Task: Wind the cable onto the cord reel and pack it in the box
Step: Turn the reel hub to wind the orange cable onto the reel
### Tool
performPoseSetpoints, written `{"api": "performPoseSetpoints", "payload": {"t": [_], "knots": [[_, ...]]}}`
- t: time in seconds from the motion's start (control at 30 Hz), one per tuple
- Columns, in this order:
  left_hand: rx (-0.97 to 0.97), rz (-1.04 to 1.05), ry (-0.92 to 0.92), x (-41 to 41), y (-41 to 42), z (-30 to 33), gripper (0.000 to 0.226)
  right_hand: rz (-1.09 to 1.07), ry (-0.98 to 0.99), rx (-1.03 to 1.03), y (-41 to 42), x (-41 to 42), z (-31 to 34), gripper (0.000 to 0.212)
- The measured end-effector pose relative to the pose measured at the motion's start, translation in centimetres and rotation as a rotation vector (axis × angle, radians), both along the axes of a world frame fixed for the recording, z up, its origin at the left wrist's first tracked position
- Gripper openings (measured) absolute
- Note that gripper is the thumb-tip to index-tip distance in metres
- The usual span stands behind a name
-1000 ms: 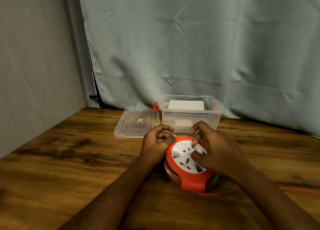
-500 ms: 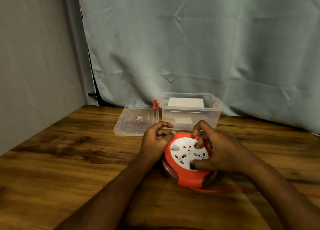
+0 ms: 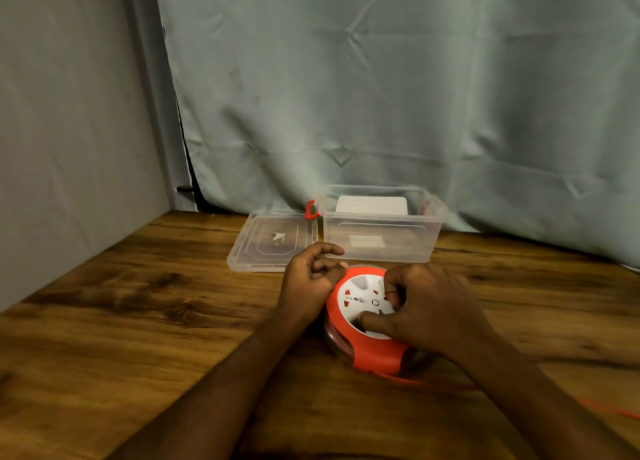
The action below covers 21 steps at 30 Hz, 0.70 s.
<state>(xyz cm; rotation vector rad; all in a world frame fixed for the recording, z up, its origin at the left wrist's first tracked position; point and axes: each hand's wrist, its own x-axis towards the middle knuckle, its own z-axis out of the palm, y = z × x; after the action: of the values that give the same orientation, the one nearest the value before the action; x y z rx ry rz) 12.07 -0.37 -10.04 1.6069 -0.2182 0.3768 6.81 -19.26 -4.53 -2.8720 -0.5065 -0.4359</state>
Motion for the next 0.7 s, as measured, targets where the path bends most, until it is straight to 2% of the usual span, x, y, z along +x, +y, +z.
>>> {"api": "performPoseSetpoints", "payload": {"t": [0.23,0.37,0.47,0.5,0.57,0.7], "knots": [[0.013,-0.005,-0.011,-0.2,-0.4,-0.1,0.013,-0.139,-0.067,0.163,1.9,-0.3,-1.2,0.055],[0.004,0.005,-0.014,-0.1,-0.4,-0.2,0.011,-0.078,-0.056,0.16,1.7,-0.2,-1.1,0.05],[0.01,0.017,-0.011,0.0,-0.4,-0.2,0.01,-0.021,-0.054,0.117,0.4,0.2,0.0,0.026],[0.019,0.023,-0.011,0.1,-0.3,-0.2,0.009,0.007,-0.059,0.117,-0.3,0.4,0.6,0.027],[0.038,0.031,-0.011,0.3,-0.3,-0.2,0.009,0.082,-0.022,0.127,-1.6,0.7,1.5,0.048],[0.027,0.023,-0.011,0.2,-0.2,-0.2,0.008,0.178,0.167,0.009,-3.0,1.1,2.1,0.072]]}}
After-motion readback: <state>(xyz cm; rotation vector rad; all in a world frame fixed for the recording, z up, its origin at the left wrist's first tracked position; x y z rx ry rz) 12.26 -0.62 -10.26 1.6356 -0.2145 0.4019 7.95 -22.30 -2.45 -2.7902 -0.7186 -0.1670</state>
